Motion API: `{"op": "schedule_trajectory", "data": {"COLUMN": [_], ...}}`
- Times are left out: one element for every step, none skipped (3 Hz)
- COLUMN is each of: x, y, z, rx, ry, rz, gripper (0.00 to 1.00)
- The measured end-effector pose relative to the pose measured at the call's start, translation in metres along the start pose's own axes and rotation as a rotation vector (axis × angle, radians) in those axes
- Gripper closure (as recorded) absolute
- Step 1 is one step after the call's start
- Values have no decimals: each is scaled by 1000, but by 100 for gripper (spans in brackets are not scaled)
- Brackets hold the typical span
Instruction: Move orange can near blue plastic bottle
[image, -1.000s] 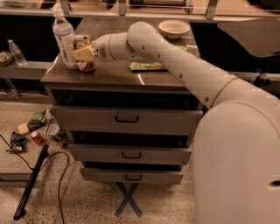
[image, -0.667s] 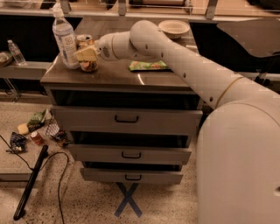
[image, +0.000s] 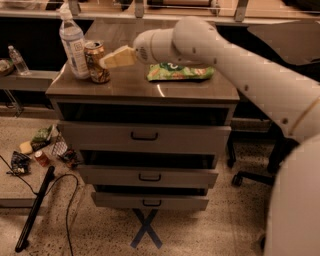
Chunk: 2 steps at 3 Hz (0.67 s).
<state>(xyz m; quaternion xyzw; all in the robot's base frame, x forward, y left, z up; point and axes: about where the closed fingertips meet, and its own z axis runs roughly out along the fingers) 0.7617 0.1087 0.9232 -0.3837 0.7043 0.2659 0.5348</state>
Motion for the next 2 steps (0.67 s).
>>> {"op": "schedule_trajectory", "data": {"x": [-31, -33], "y": [-24, -18], "z": [-84, -77], "rx": [195, 174], "ry": [23, 15], "rz": [-56, -57], "gripper": [0, 0]}}
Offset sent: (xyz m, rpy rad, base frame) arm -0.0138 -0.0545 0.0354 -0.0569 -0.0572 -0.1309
